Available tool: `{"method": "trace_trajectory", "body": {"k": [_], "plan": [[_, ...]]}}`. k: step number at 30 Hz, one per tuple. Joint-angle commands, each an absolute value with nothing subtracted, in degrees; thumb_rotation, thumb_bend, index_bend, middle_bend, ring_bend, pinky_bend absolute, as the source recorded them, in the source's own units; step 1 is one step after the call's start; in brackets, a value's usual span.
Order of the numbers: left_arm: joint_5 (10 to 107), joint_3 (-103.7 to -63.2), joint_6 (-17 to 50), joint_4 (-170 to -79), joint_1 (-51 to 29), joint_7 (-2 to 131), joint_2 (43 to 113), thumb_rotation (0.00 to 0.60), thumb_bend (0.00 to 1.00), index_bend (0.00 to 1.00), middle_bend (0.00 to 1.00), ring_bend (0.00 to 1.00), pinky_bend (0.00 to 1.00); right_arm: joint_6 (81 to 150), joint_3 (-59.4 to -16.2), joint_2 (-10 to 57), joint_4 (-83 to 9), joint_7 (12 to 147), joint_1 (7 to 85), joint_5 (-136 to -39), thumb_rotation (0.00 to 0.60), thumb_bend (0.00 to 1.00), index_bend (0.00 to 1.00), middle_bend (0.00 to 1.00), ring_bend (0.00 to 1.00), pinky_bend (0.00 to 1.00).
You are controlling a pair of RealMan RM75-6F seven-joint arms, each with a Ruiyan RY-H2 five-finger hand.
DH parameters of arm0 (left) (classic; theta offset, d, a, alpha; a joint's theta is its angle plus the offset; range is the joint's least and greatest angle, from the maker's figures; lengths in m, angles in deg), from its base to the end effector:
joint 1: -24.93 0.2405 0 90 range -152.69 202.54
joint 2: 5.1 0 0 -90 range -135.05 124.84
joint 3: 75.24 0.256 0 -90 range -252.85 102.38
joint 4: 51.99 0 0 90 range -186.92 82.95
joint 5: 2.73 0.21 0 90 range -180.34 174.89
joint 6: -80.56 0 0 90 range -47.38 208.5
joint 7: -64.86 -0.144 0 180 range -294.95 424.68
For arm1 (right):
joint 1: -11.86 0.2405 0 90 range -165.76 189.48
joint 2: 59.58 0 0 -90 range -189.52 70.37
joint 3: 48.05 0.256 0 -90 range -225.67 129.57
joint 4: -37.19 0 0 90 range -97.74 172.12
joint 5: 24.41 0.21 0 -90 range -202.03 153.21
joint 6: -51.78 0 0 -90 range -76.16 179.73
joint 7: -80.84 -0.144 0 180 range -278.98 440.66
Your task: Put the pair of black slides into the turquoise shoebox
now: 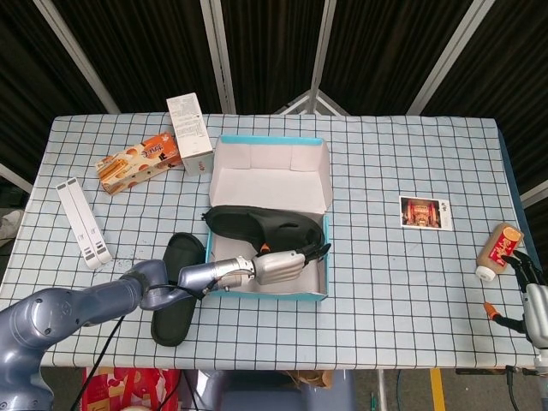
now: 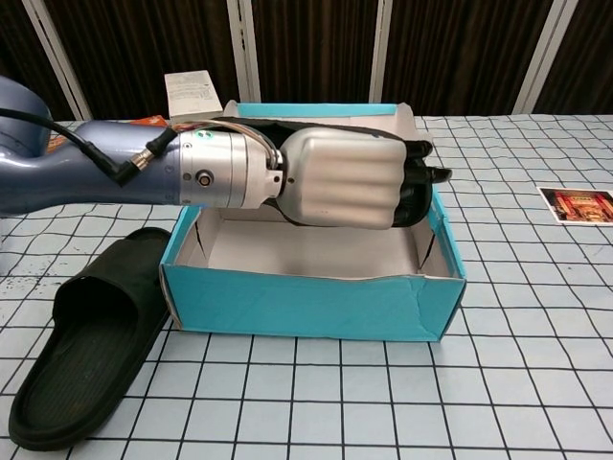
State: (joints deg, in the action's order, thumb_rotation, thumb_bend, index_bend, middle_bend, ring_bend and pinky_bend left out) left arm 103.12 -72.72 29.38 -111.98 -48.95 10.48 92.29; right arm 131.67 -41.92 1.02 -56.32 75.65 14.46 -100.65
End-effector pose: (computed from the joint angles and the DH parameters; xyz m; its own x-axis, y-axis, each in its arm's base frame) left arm -0.0026 0.3537 -0.0858 0.3966 -0.9150 0.0742 -0.6160 -0.3251 -0.7175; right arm -0.3405 -0.1778 0.1832 0.3184 -0.0294 0.9475 -0.9282 0.1932 0.3179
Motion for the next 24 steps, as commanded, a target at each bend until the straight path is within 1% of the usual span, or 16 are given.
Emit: {"method": "trace_trajectory", "body": {"k": [1, 14, 24], "plan": [[103.99, -72.49, 28.51, -110.34, -48.69, 11.65, 93.45, 0.6, 0.47, 0.55, 0.46, 0.06, 0.2, 131.63, -41.91, 0.98, -56.42, 75.73, 14.51, -100.63, 0.6, 0.23, 0.2, 0.13, 0.23, 0.27], [106.13, -72.63, 25.55, -105.23, -48.04, 15.0, 96.76, 0.6, 0.47, 0.55, 0.46, 0.06, 0.2, 130.98, -42.07, 1.03, -56.46, 75.95, 14.84, -100.73, 0.6, 0.23, 0.2, 0.13, 0.23, 0.27], [107.07, -71.23, 27.1, -103.94, -47.61, 15.89, 97.51, 0.6, 0.47, 0.55, 0.46, 0.06, 0.2, 131.52, -42.05, 0.93, -56.57, 75.55, 14.58, -100.86, 0.6, 0.23, 0.2, 0.13, 0.23, 0.27]]}}
